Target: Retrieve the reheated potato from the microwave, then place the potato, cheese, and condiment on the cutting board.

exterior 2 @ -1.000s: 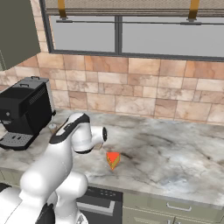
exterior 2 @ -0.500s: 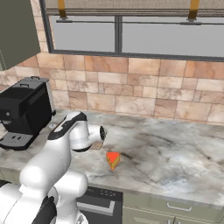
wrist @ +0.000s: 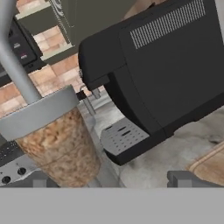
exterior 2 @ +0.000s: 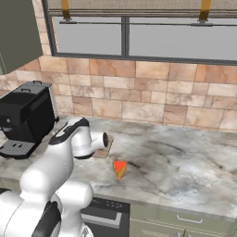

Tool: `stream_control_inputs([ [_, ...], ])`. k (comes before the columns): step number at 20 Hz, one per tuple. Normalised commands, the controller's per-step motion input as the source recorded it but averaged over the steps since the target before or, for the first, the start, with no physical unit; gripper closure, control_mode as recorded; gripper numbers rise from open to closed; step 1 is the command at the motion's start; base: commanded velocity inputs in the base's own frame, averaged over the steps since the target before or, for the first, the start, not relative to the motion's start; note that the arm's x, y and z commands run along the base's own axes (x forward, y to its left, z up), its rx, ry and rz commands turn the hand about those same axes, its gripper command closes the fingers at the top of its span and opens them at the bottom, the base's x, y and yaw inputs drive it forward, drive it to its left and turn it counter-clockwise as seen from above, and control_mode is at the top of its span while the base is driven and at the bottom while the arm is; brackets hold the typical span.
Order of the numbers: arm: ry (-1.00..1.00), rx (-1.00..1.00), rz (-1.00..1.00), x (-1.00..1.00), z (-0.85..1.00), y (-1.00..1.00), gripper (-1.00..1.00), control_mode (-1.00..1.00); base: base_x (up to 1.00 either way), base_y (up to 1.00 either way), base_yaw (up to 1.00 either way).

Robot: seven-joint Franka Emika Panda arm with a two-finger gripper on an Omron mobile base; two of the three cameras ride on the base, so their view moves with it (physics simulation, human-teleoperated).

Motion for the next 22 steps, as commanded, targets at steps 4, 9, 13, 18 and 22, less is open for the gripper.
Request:
stream_control_inputs([
  [4, 0.0, 0.0, -0.03, -0.01, -0.17, 0.17, -1.0, -1.0, 0.0, 0.0, 0.0],
  [9, 0.0, -0.01, -0.03, -0.02, -0.17, 0.13, -1.0, -1.0, 0.0, 0.0, 0.0],
  [13, 0.0, 0.0, -0.01, -0.06, -0.12, 0.09, 1.0, -1.0, 0.0, 0.0, 0.0],
  [18, 0.0, 0.0, 0.0, -0.11, 0.0, 0.0, 1.0, -1.0, 0.0, 0.0, 0.0],
  [22, -0.04, 0.01, 0.0, -0.19, 0.02, 0.0, 1.0, -1.0, 0.0, 0.0, 0.0],
])
